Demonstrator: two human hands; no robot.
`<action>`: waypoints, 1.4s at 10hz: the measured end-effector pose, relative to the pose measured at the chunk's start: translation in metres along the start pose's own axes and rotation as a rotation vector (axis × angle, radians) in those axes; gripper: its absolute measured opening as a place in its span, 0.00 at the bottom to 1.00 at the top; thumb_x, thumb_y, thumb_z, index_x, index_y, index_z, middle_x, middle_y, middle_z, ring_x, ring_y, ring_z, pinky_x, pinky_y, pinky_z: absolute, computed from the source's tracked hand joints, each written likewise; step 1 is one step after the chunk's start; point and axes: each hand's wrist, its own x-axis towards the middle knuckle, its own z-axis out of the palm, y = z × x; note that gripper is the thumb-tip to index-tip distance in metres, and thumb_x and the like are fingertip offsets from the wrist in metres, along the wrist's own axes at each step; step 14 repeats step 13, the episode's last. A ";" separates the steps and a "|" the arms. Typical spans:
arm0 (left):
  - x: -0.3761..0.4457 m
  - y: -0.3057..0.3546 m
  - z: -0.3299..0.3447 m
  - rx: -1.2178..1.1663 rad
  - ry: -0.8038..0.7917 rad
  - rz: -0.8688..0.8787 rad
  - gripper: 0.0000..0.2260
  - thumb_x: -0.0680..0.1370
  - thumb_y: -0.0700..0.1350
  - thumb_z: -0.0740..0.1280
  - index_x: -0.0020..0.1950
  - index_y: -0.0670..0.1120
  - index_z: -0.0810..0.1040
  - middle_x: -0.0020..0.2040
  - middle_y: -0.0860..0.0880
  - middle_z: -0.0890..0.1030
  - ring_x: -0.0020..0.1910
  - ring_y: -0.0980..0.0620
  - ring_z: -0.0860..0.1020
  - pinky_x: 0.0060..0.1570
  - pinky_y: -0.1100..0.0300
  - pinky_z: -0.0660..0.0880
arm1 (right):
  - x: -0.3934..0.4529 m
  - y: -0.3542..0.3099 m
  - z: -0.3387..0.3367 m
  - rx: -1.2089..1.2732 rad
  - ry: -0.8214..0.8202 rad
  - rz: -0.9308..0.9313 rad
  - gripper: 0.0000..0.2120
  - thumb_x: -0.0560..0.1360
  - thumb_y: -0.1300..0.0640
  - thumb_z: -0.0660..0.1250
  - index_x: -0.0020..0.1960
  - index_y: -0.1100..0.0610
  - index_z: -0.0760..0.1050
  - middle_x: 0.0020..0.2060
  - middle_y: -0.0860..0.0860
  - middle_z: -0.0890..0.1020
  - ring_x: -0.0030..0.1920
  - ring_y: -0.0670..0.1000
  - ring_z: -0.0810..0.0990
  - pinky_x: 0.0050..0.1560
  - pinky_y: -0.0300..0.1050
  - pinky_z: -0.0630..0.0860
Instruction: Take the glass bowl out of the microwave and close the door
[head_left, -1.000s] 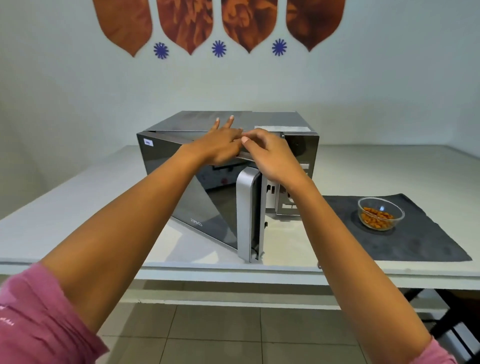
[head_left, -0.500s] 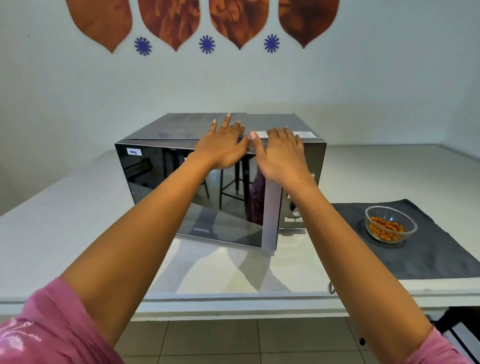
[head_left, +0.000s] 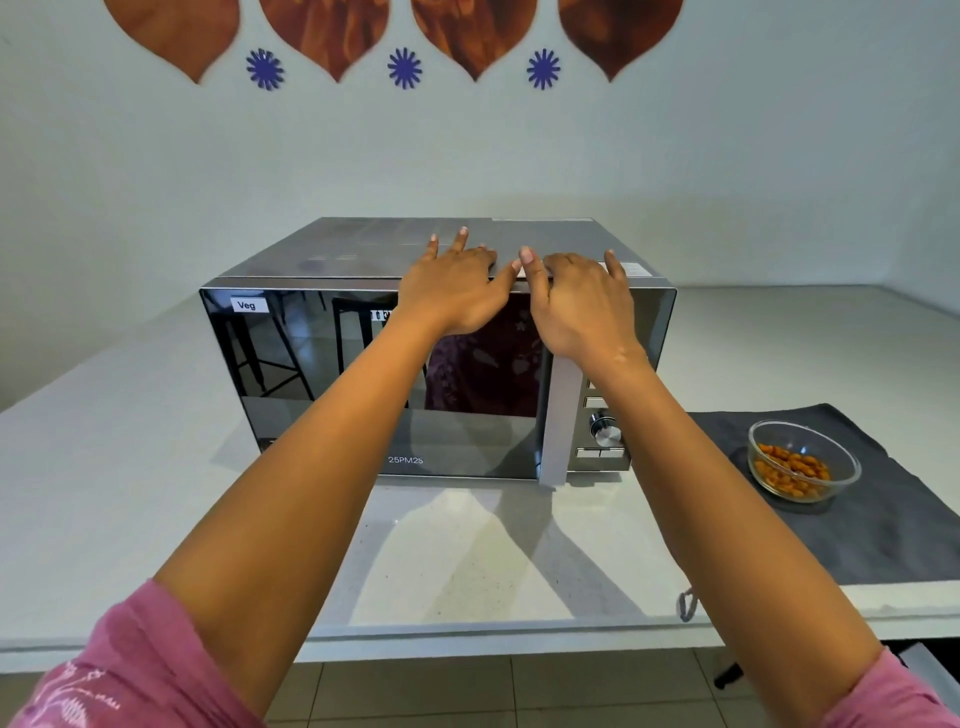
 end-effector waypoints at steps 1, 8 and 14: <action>0.000 0.001 0.002 0.025 0.019 -0.012 0.31 0.81 0.63 0.43 0.75 0.48 0.67 0.78 0.43 0.59 0.78 0.45 0.50 0.74 0.47 0.46 | 0.002 0.000 0.000 -0.017 0.047 -0.009 0.34 0.84 0.39 0.44 0.58 0.61 0.81 0.56 0.57 0.84 0.61 0.58 0.80 0.78 0.56 0.57; 0.002 0.000 0.011 0.040 0.143 -0.012 0.25 0.82 0.58 0.47 0.70 0.47 0.73 0.74 0.41 0.68 0.77 0.44 0.57 0.74 0.47 0.53 | 0.003 -0.001 0.005 0.099 0.257 0.026 0.31 0.83 0.39 0.50 0.46 0.60 0.84 0.42 0.56 0.87 0.45 0.59 0.83 0.54 0.52 0.74; -0.028 0.021 0.015 0.069 0.302 -0.079 0.31 0.82 0.60 0.43 0.79 0.42 0.53 0.77 0.40 0.62 0.77 0.43 0.57 0.76 0.45 0.49 | -0.004 -0.004 -0.003 0.124 0.238 0.050 0.26 0.84 0.44 0.52 0.74 0.58 0.69 0.72 0.55 0.74 0.76 0.55 0.68 0.79 0.56 0.51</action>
